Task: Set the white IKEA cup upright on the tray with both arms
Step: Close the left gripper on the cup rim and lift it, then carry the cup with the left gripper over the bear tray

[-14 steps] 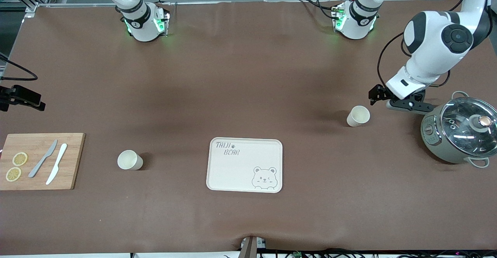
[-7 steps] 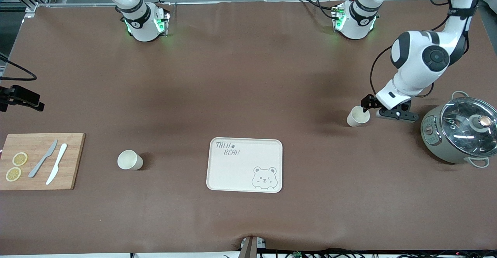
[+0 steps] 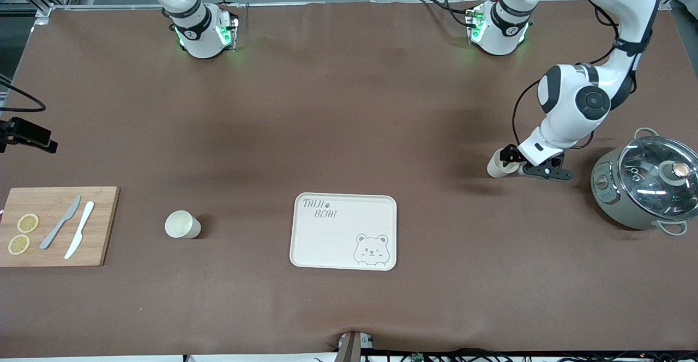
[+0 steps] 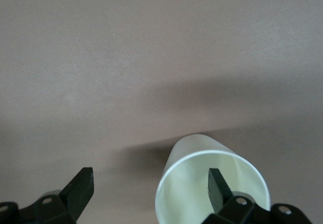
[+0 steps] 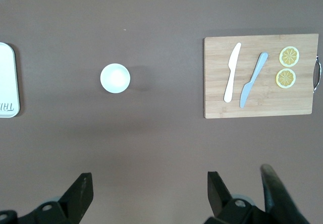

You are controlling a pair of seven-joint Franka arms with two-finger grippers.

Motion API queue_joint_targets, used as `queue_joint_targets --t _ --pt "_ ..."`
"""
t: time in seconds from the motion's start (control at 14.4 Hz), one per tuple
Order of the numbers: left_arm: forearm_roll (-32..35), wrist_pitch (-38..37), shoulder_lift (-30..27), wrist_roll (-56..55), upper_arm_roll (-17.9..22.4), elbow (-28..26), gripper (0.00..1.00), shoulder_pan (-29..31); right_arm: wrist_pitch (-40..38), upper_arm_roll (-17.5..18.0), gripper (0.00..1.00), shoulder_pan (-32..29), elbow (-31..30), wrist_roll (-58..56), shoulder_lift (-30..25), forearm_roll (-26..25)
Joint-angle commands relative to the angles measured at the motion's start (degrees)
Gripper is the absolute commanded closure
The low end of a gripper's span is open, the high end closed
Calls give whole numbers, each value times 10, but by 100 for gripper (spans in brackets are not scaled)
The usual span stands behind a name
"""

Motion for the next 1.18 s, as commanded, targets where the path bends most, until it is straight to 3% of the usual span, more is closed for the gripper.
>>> queue_joint_targets --t 0.0,0.35,0.42,0.49,0.56,1.11 --pt "-4 40 13 15 -3 -16 0 6 -9 5 0 -12 -5 7 -12 2" --pt "-3 44 15 15 -4 -18 0 6 -9 8 0 -7 -5 7 -11 4" --pt "-4 44 14 15 -3 -20 13 6 -9 9 0 -6 -5 7 -10 5" --pt "-4 46 9 15 -3 -26 68 7 -11 10 0 -5 -5 5 -10 5" --pt "-4 53 7 18 -3 -30 100 7 -16 10 0 -5 -5 3 -10 5" --pt "-4 90 5 16 -3 -48 100 12 -23 9 0 -7 -5 1 -10 22"
